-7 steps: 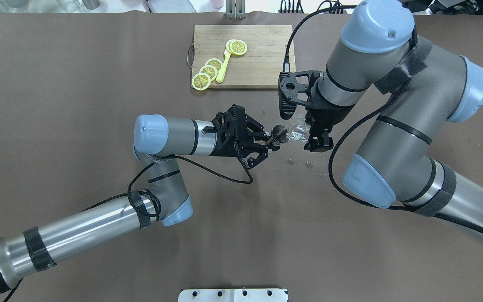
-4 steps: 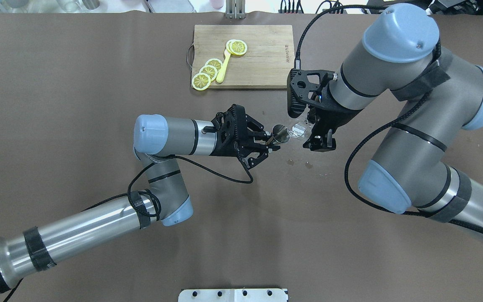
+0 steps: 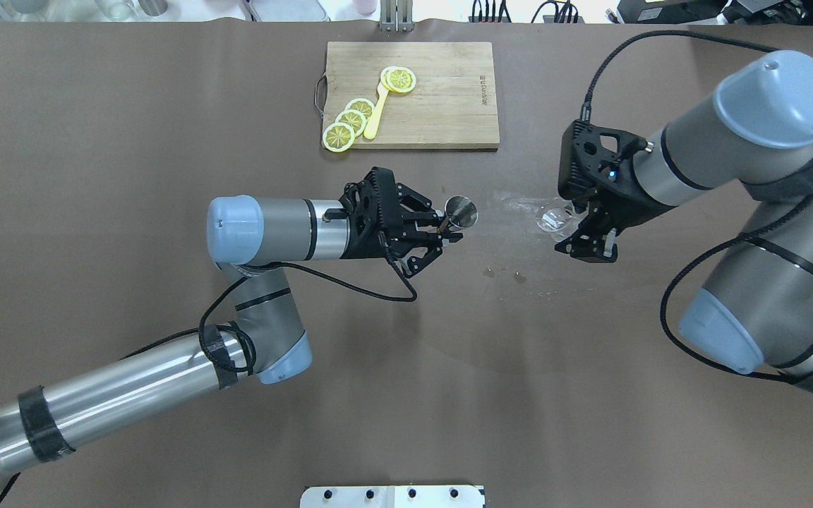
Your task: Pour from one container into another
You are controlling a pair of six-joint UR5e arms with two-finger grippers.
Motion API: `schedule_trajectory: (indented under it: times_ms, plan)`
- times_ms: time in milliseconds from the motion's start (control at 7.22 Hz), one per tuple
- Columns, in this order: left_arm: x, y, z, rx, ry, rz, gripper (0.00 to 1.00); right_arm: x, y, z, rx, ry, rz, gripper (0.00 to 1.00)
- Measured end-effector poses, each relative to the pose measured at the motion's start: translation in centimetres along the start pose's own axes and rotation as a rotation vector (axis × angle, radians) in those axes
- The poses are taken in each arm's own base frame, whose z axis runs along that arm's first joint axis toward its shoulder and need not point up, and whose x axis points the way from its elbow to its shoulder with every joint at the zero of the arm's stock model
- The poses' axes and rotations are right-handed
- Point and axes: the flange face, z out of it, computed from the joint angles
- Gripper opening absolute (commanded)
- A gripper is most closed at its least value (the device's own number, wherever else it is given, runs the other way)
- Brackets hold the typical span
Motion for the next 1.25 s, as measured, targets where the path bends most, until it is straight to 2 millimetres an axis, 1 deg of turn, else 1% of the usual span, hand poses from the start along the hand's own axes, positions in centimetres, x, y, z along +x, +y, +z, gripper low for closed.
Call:
schedule_trajectory:
  times_ms: [277, 415, 554, 692, 969, 1246]
  plan:
    - [-0.9, 2.1, -3.6, -0.010, -0.049, -0.034, 0.00, 0.1, 7.1, -0.3, 0.061, 0.032, 0.120, 0.00]
    - [-1.4, 3.1, -5.4, -0.011, -0.095, -0.053, 0.00, 0.1, 10.7, -0.4, 0.089, 0.048, 0.147, 0.00]
    - [-1.8, 3.9, -7.1, -0.004, -0.155, -0.077, 0.00, 0.4, 14.4, -0.1, 0.120, 0.069, 0.156, 0.00]
    - [-2.2, 4.6, -8.7, 0.007, -0.226, -0.093, 0.00, 1.3, 17.9, 0.6, 0.174, 0.091, 0.162, 0.00]
    - [-2.6, 4.9, -11.6, 0.047, -0.355, -0.133, 0.00, 2.9, 24.8, 1.9, 0.275, 0.132, 0.158, 0.00]
    - [-3.0, 5.8, -14.2, 0.066, -0.478, -0.173, 0.00, 3.2, 30.7, 1.8, 0.327, 0.173, 0.140, 0.00]
